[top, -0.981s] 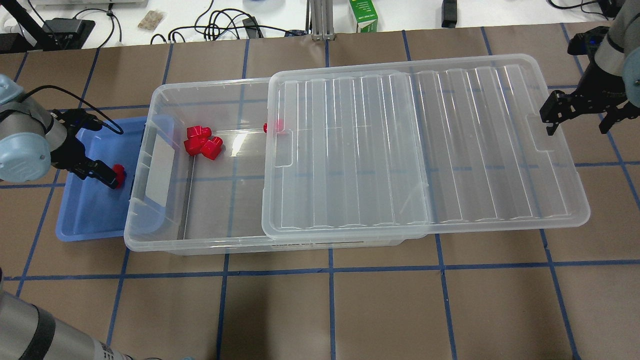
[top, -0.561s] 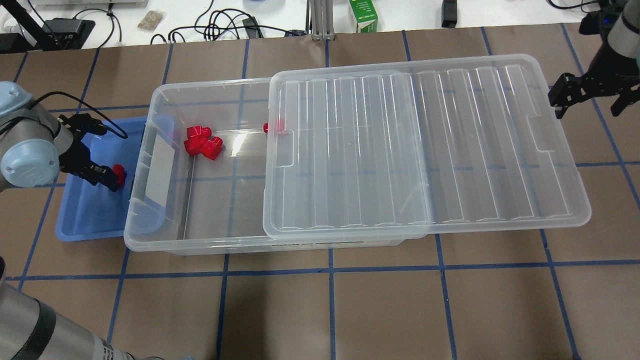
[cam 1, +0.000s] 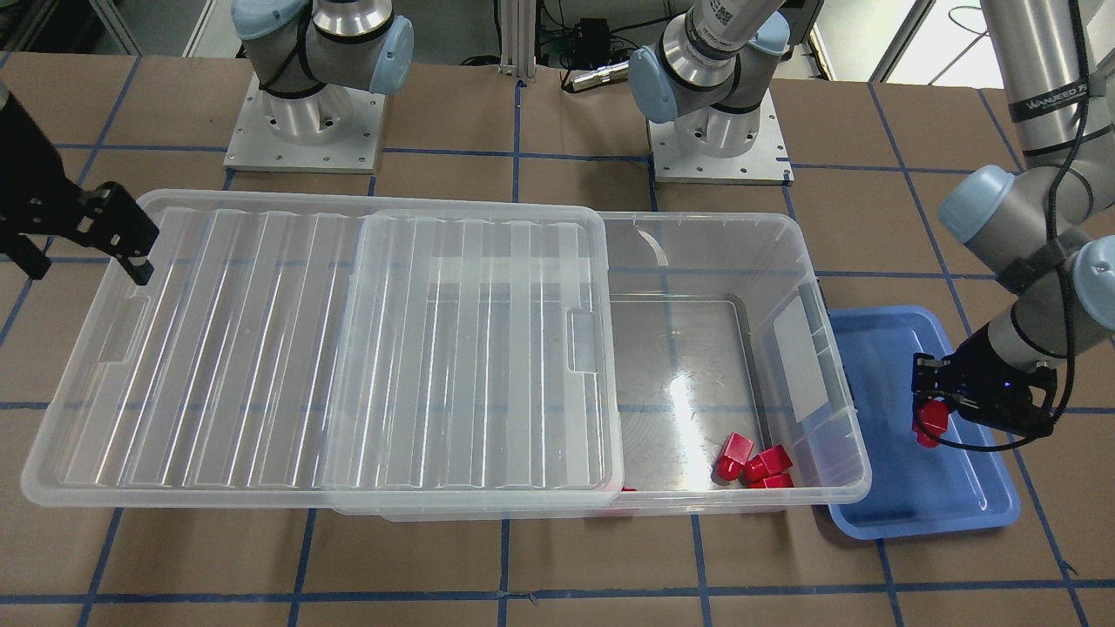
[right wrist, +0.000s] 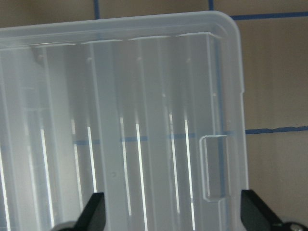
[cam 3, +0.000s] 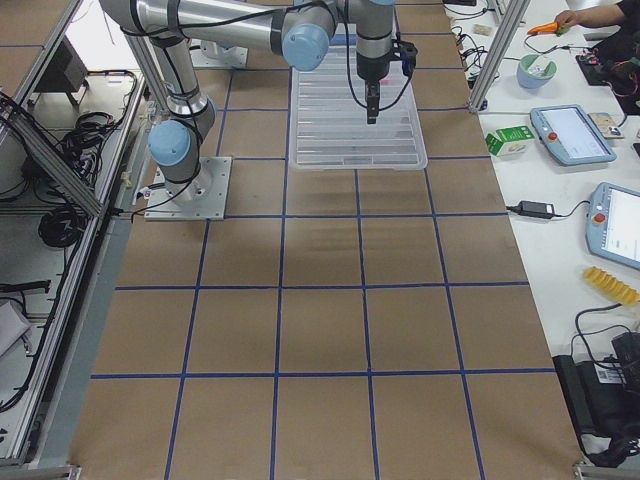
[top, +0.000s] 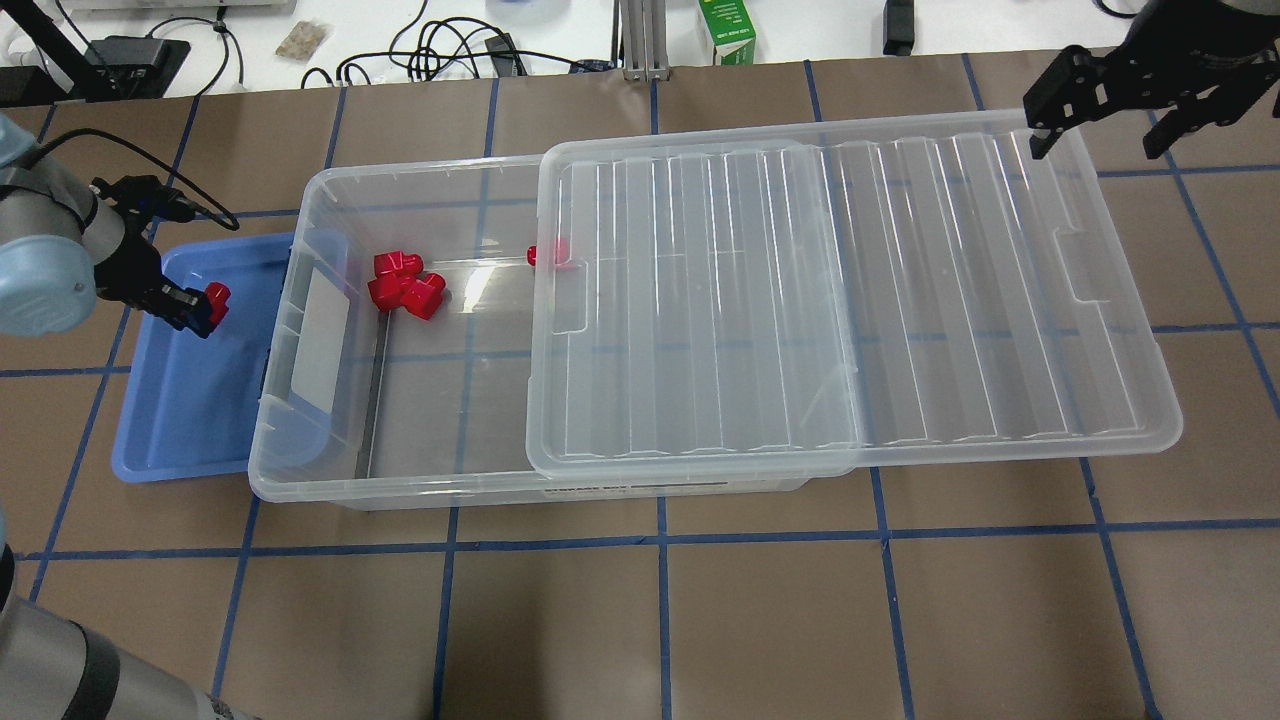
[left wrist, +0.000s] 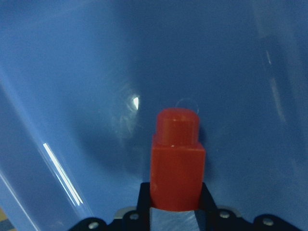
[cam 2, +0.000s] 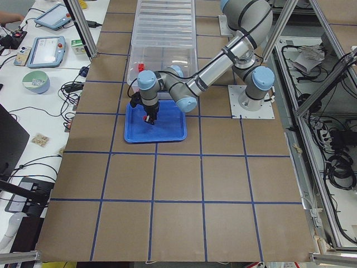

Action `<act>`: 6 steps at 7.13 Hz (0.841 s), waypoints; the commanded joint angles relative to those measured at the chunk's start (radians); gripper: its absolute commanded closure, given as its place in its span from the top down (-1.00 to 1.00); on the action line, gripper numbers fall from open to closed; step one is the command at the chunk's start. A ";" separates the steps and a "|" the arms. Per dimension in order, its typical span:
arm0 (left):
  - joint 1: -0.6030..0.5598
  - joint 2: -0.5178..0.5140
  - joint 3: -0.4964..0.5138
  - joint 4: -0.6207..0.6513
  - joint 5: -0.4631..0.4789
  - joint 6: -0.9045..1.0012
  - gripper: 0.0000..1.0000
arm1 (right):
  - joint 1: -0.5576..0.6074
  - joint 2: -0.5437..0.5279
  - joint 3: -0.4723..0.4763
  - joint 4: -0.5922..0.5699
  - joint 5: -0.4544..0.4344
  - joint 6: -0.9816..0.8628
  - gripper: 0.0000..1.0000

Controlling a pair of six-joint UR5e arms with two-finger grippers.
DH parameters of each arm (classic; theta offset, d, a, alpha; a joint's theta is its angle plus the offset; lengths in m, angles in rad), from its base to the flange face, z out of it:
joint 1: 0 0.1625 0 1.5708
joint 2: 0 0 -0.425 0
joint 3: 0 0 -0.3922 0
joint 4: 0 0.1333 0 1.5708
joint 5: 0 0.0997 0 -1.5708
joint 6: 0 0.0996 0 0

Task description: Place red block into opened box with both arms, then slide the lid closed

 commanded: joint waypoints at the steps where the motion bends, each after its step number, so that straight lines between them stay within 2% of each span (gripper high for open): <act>1: -0.017 0.096 0.093 -0.133 -0.017 -0.007 -0.81 | 0.143 -0.016 -0.013 0.020 0.007 0.167 1.00; 2: -0.075 0.153 0.144 -0.307 -0.065 -0.029 -0.81 | 0.144 -0.012 -0.011 0.023 0.009 0.177 1.00; 3: -0.112 0.202 0.170 -0.379 -0.058 -0.107 -0.81 | 0.149 -0.016 -0.010 0.023 0.009 0.180 1.00; 4: -0.158 0.248 0.165 -0.428 -0.068 -0.235 -0.81 | 0.149 -0.018 -0.002 0.023 0.010 0.178 1.00; 6: -0.357 0.272 0.093 -0.420 -0.054 -0.467 -0.80 | 0.150 -0.019 0.002 0.025 0.010 0.181 1.00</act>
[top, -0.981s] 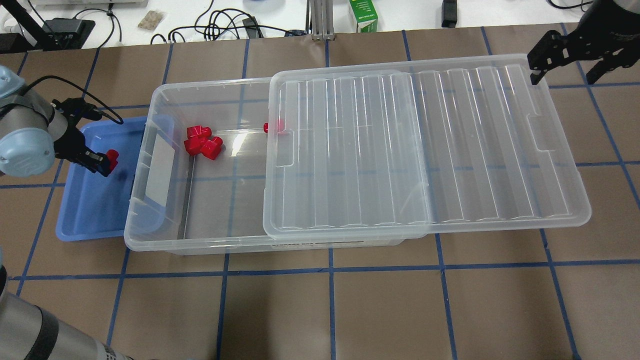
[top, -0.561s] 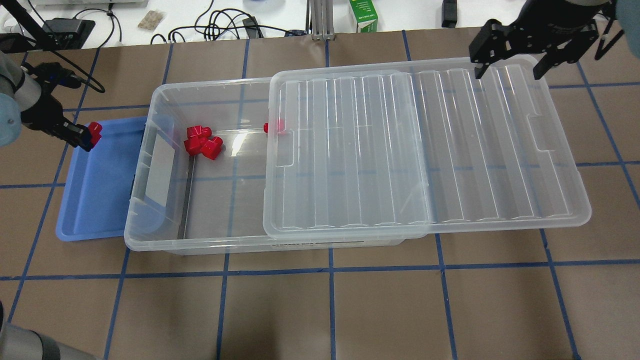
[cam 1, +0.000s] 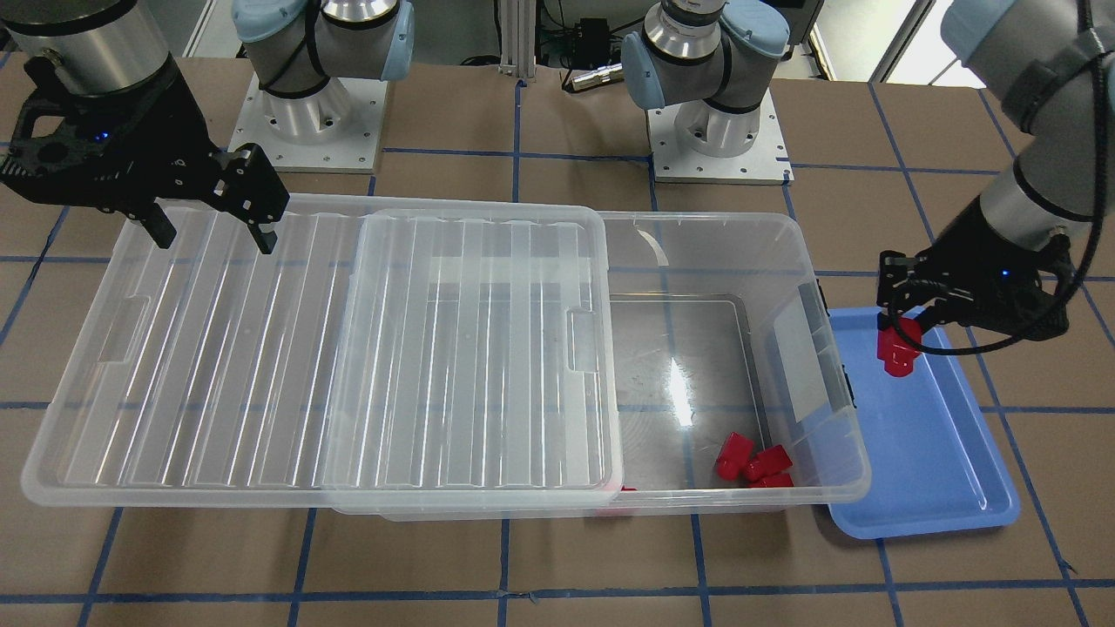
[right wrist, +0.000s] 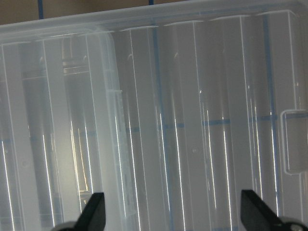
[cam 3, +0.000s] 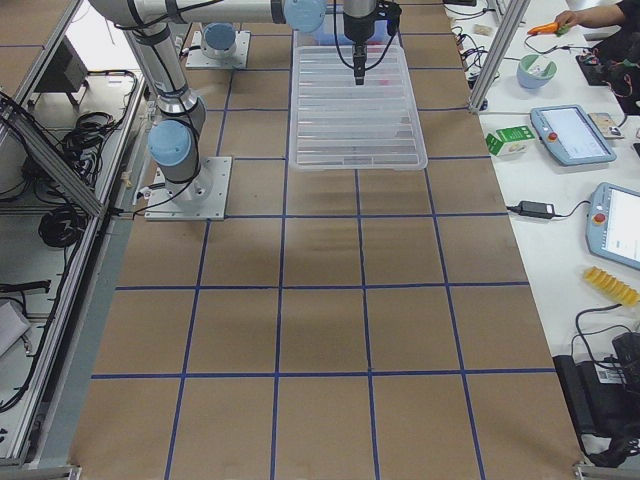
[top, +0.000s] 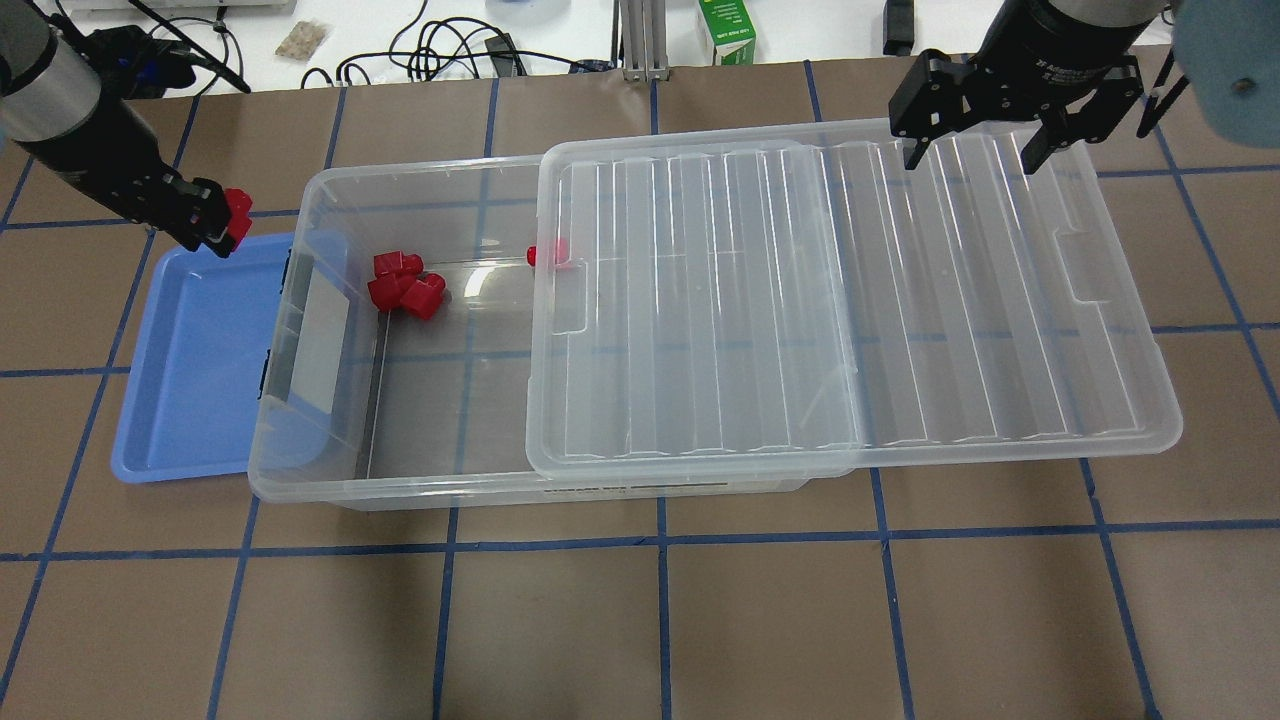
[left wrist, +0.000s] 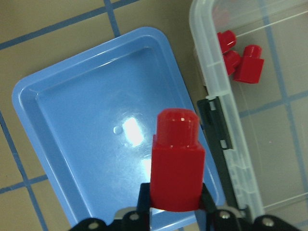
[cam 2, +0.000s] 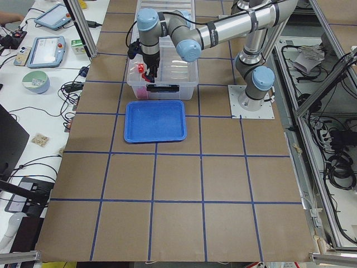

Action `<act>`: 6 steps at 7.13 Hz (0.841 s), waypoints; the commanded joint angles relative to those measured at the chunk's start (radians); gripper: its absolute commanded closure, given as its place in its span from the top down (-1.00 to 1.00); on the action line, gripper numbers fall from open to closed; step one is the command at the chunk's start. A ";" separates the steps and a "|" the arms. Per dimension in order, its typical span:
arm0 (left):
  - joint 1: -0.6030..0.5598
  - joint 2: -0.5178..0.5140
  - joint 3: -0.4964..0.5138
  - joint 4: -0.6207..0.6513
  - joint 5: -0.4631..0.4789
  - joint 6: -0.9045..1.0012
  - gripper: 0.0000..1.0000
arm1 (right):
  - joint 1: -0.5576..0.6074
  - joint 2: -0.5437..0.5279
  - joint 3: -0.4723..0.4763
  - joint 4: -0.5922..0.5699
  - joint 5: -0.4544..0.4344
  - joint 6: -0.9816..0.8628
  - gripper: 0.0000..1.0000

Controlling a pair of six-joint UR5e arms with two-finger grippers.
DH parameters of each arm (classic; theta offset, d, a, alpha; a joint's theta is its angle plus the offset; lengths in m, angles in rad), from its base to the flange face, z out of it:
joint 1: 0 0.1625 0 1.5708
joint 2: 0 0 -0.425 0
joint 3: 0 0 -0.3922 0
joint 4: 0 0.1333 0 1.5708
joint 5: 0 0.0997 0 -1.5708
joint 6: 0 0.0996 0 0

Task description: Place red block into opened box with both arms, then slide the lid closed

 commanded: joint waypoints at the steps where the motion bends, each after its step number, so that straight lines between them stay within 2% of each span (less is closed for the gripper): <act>1: -0.177 0.017 -0.088 0.012 0.035 -0.267 -0.80 | 0.001 0.001 0.004 0.000 0.002 0.001 1.00; 2: -0.195 0.016 -0.148 0.027 0.040 -0.317 -0.80 | 0.001 -0.001 0.004 0.003 0.000 0.001 1.00; 5: -0.212 -0.027 -0.268 0.212 0.042 -0.337 -0.80 | 0.001 -0.001 0.005 0.003 0.000 -0.001 1.00; 6: -0.214 -0.056 -0.329 0.333 0.042 -0.337 -0.78 | 0.000 -0.001 0.007 0.004 -0.001 -0.001 1.00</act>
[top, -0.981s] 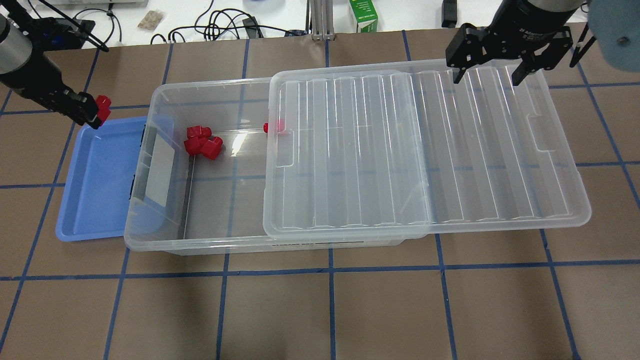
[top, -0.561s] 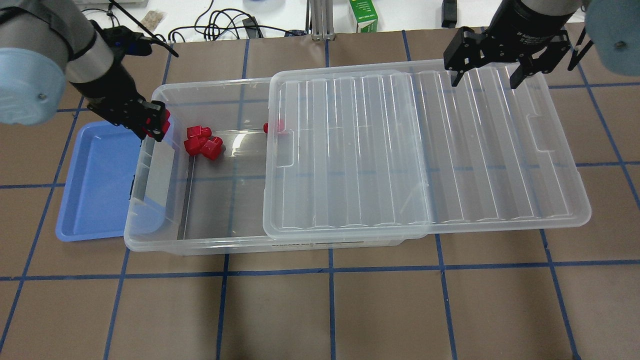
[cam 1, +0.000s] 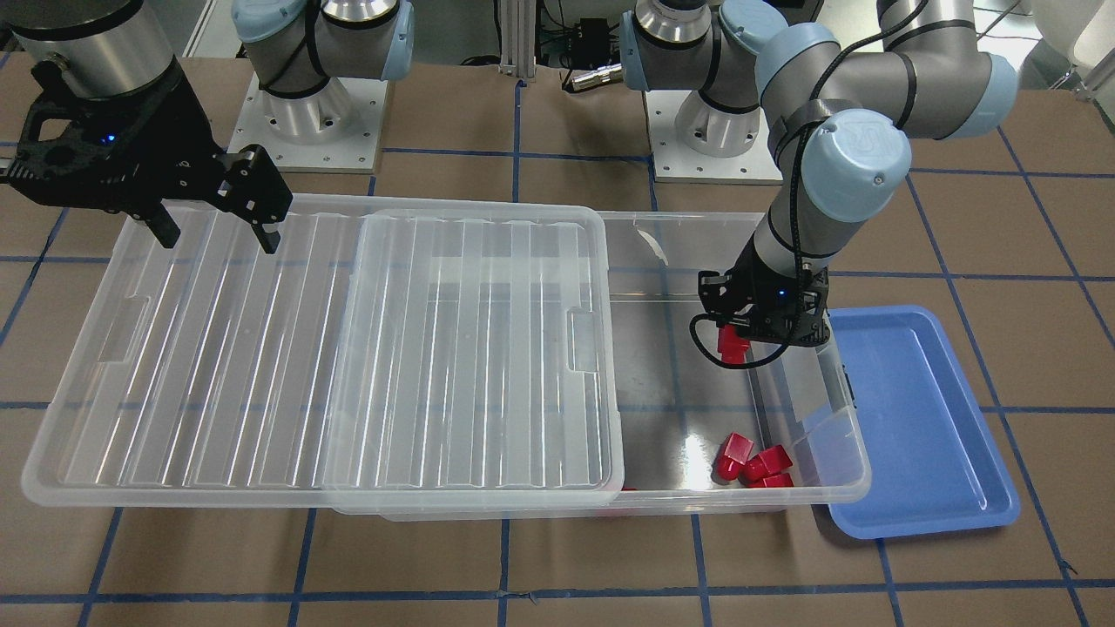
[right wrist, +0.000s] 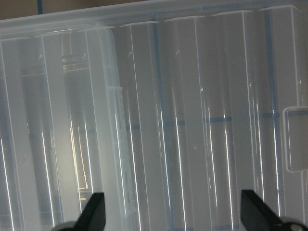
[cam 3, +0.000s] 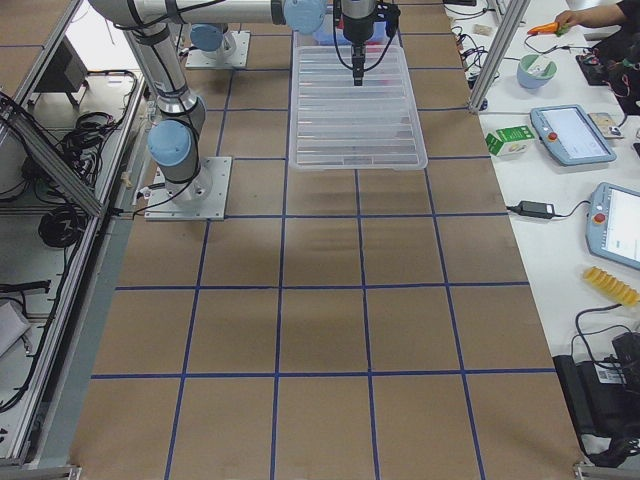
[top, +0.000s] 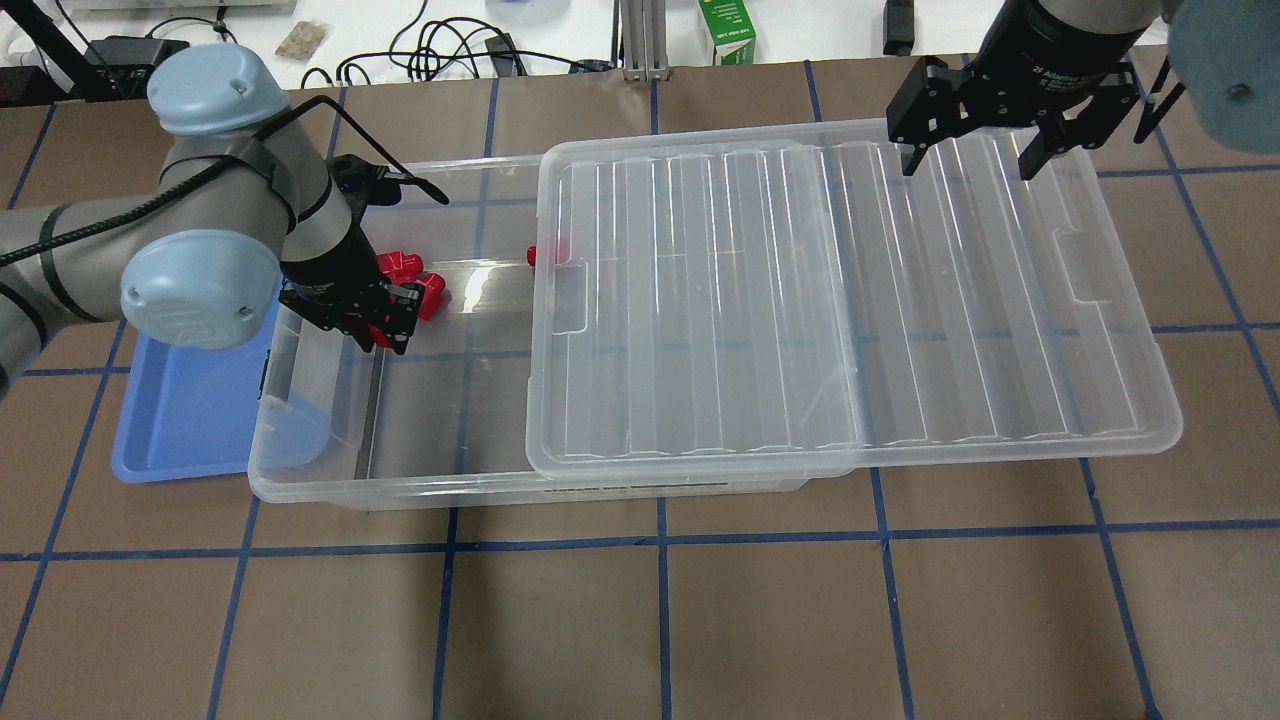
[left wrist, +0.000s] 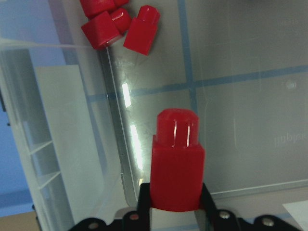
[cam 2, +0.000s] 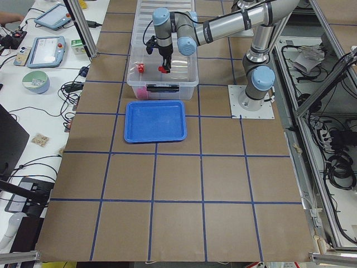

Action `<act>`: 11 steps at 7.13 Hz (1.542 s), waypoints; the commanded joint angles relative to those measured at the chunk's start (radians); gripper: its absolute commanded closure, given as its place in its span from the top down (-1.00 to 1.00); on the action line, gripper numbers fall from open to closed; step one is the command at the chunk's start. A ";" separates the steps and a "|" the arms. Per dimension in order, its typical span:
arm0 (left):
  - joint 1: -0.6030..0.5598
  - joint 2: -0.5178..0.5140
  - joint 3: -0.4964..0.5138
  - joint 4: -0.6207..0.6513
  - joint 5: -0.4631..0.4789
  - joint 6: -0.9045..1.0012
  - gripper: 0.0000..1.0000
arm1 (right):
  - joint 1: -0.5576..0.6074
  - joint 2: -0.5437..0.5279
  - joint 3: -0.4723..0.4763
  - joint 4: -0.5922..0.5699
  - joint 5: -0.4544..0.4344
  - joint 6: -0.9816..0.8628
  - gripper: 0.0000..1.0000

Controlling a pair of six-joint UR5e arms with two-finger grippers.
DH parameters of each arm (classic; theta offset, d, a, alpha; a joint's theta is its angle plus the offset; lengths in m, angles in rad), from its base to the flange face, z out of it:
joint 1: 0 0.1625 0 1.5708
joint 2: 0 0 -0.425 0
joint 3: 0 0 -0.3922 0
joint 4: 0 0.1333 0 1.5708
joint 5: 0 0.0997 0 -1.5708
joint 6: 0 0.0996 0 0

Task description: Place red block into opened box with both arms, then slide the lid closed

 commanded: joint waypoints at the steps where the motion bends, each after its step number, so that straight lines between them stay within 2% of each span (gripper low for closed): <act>1: -0.007 -0.062 -0.125 0.210 -0.001 -0.002 -0.78 | 0.000 -0.005 0.003 0.007 -0.001 0.000 1.00; 2: -0.007 -0.087 -0.156 0.268 -0.009 -0.001 -0.77 | -0.001 -0.005 0.004 0.009 -0.001 0.000 1.00; 3: -0.004 -0.110 -0.164 0.270 -0.004 0.007 -0.43 | -0.001 -0.004 0.010 0.007 -0.003 -0.014 1.00; 4: -0.002 -0.121 -0.164 0.273 -0.003 -0.005 0.82 | -0.006 -0.004 0.012 0.009 -0.001 -0.017 1.00; 5: -0.005 -0.087 -0.144 0.279 0.002 0.001 1.00 | -0.011 -0.002 0.012 0.007 -0.003 -0.022 1.00; 6: -0.007 -0.054 -0.074 0.223 0.003 -0.001 1.00 | -0.023 0.001 0.012 0.007 -0.009 -0.085 1.00; 8: -0.022 0.008 0.244 -0.208 -0.006 -0.007 1.00 | -0.116 0.001 0.012 0.007 -0.017 -0.234 1.00; 9: -0.040 0.040 0.352 -0.324 0.000 -0.016 1.00 | -0.200 0.001 0.014 0.013 -0.012 -0.328 1.00; 11: -0.077 0.111 0.393 -0.378 0.005 -0.016 1.00 | -0.349 0.018 0.026 0.018 -0.035 -0.466 1.00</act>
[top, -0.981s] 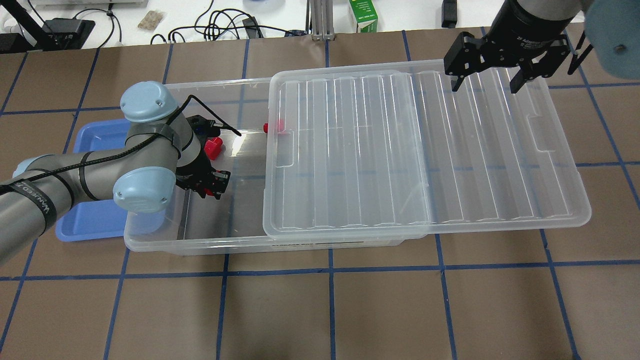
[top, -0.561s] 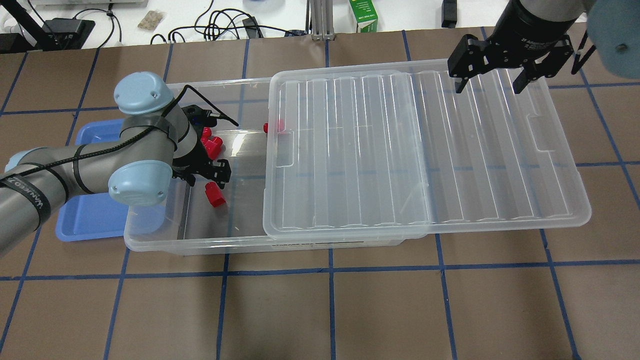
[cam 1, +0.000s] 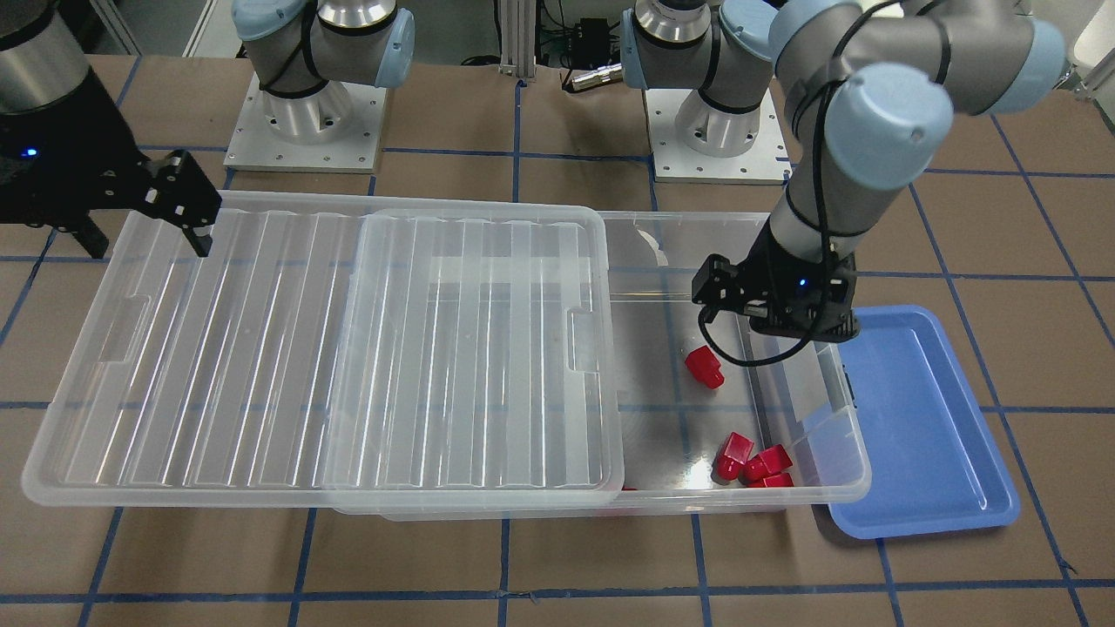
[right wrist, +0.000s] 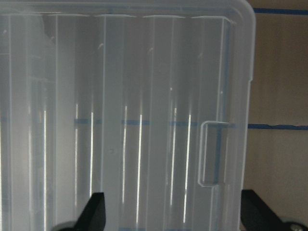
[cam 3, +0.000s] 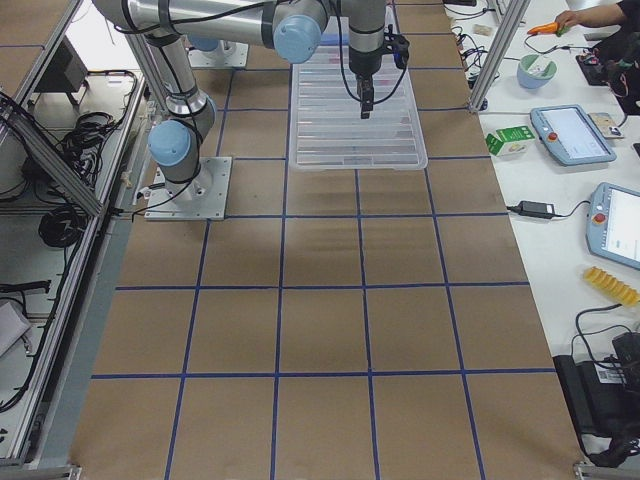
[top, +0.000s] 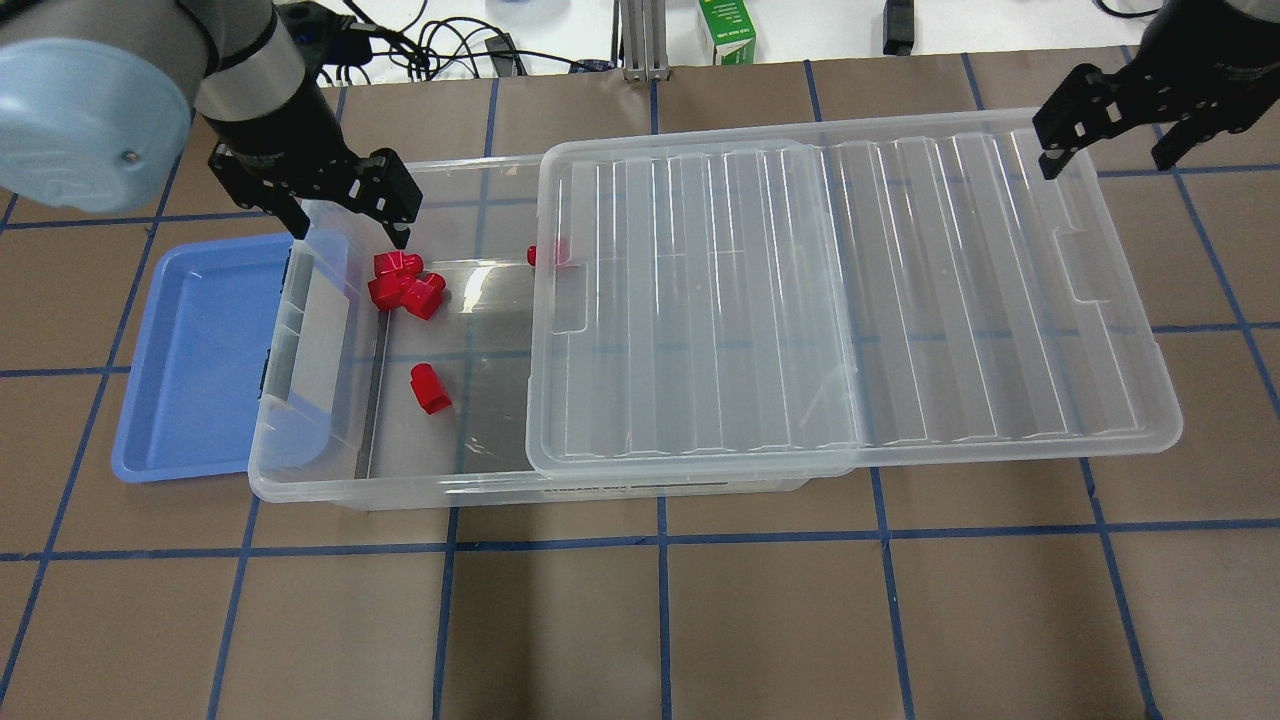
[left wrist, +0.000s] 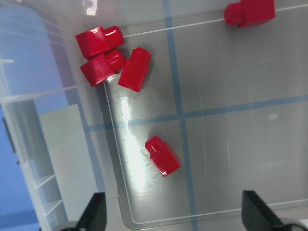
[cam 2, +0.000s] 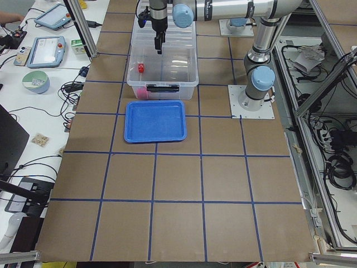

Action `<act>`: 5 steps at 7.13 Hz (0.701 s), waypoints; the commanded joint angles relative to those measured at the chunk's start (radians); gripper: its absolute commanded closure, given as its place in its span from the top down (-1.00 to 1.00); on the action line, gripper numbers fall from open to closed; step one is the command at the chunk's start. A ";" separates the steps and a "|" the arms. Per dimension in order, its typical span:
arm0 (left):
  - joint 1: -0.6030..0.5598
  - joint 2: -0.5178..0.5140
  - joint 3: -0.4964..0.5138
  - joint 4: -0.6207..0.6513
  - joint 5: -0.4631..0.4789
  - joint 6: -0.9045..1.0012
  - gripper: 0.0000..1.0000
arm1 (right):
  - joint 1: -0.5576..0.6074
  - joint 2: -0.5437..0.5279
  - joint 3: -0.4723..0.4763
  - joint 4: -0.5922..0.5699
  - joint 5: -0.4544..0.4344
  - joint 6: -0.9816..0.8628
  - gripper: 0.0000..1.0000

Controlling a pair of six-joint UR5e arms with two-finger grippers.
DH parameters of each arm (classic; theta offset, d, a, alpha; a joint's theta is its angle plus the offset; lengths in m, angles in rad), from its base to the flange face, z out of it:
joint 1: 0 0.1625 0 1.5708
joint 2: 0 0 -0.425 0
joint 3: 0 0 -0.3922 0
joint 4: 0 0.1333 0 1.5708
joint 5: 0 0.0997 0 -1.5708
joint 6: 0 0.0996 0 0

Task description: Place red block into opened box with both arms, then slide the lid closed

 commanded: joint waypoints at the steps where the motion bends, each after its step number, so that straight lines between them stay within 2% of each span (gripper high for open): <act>1: -0.026 0.061 0.010 -0.046 0.005 0.013 1.00 | -0.152 0.019 0.044 -0.015 -0.060 -0.126 1.00; 3: -0.008 0.098 -0.044 -0.031 0.037 0.007 1.00 | -0.209 0.036 0.135 -0.143 -0.080 -0.233 1.00; 4: 0.001 0.092 -0.043 -0.025 0.008 -0.002 1.00 | -0.215 0.039 0.175 -0.200 -0.144 -0.249 1.00; 5: 0.002 0.096 -0.047 -0.023 0.005 -0.001 1.00 | -0.216 0.055 0.199 -0.210 -0.149 -0.245 1.00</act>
